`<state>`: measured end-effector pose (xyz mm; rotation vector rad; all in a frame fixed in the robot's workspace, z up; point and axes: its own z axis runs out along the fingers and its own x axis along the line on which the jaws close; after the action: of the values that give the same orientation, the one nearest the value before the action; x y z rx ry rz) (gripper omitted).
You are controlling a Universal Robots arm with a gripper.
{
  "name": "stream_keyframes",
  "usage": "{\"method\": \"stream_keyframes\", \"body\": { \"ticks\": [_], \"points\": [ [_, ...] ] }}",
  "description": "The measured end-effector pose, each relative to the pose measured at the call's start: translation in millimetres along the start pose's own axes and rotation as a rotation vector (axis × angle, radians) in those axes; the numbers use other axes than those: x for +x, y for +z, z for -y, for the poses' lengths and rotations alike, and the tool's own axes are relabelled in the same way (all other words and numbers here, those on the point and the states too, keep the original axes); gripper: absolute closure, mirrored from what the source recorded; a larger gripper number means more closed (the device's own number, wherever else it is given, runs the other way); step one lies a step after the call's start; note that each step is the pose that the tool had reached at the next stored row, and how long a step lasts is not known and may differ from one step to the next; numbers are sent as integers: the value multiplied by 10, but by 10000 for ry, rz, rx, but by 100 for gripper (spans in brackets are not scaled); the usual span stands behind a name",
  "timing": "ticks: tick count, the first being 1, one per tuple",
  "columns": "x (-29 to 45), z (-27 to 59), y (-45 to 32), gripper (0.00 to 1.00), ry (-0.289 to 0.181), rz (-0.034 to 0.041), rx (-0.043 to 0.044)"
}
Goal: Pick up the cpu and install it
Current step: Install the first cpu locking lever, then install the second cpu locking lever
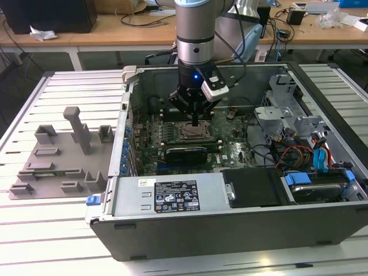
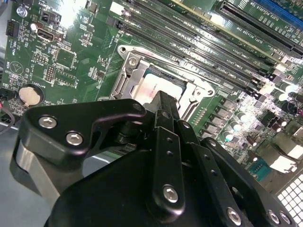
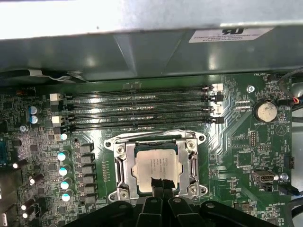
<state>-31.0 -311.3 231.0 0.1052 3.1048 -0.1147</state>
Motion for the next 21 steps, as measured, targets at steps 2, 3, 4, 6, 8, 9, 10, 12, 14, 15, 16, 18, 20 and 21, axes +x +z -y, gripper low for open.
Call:
{"method": "stream_keyframes", "body": {
  "ticks": [2, 3, 4, 6, 8, 9, 10, 12, 14, 15, 16, 18, 20, 21],
  "points": [
    [0, 0, 0, 89, -1, 0, -1],
    [0, 0, 0, 89, -1, 0, -1],
    [0, 0, 0, 89, -1, 0, -2],
    [0, 0, 0, 89, 0, 0, -3],
    [0, 0, 0, 89, -1, 0, -4],
    [0, 0, 0, 89, -1, 0, -4],
    [0, 0, 0, 89, -1, -1, -3],
    [0, 0, 0, 89, -1, 0, -4],
    [0, 0, 0, 89, -1, 0, -5],
    [0, 0, 0, 89, -1, 0, -5],
    [0, 0, 0, 89, -1, 0, -5],
    [-2, 4, -49, 89, -1, -1, -4],
    [-4, 7, -96, 89, -1, -1, -4],
    [-5, 9, -117, 89, -1, 0, -5]
  ]
}}
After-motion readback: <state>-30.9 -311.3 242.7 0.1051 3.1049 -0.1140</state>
